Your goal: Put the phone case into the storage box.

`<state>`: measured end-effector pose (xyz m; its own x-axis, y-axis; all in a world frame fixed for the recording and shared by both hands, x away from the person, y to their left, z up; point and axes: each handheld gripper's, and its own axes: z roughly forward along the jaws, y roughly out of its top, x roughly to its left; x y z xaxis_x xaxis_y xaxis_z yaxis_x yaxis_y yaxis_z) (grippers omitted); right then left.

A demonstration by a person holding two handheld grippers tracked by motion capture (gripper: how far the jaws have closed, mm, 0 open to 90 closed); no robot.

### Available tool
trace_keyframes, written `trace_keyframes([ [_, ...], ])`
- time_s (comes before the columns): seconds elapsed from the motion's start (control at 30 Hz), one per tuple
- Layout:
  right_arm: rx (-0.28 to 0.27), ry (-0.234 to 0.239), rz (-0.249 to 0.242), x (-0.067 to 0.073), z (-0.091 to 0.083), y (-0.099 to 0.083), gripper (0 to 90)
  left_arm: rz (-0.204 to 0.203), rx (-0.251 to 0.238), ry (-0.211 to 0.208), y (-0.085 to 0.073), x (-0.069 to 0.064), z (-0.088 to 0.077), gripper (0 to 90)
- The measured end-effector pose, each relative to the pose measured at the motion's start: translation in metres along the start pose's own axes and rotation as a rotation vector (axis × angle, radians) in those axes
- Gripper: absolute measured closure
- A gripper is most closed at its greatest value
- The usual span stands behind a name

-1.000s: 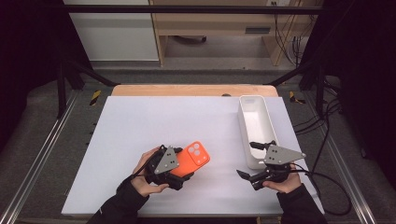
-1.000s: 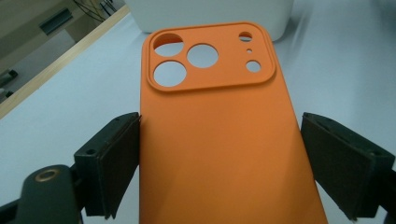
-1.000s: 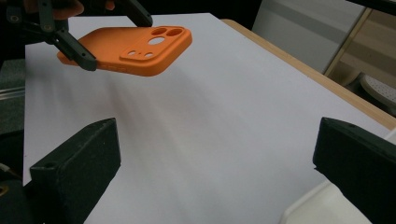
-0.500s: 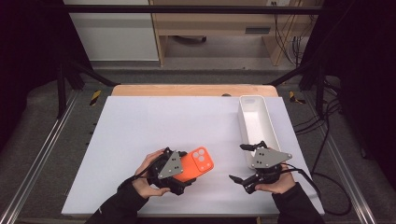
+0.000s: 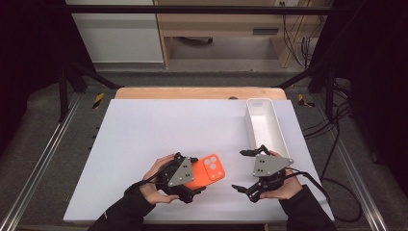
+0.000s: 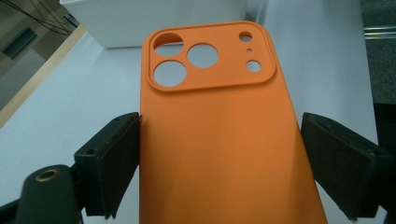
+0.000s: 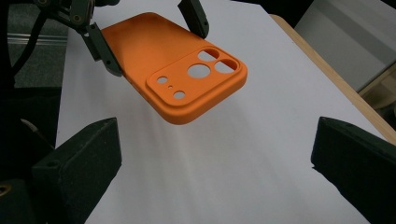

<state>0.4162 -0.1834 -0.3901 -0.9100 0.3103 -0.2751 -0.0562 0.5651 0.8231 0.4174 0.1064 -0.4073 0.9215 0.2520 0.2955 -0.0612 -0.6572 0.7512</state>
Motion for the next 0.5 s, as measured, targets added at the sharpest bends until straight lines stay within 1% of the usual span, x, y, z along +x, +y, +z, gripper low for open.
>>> trace_keyframes([
  [0.1, 0.004, 0.009, -0.013, 0.000, 0.001, 0.002, 2.4, 0.013, 0.003, -0.006, 0.002, -0.001, 0.000, 13.5],
  [0.2, 0.002, 0.005, -0.021, 0.001, 0.002, 0.003, 2.5, 0.024, 0.005, -0.013, 0.005, -0.001, 0.000, 13.5],
  [0.37, 0.007, 0.028, -0.038, 0.001, 0.003, 0.005, 2.3, 0.042, 0.002, -0.021, 0.009, -0.002, 0.000, 13.5],
  [0.5, -0.001, 0.040, -0.055, 0.001, 0.003, 0.007, 2.1, 0.059, -0.002, -0.030, 0.014, -0.003, -0.002, 13.5],
])
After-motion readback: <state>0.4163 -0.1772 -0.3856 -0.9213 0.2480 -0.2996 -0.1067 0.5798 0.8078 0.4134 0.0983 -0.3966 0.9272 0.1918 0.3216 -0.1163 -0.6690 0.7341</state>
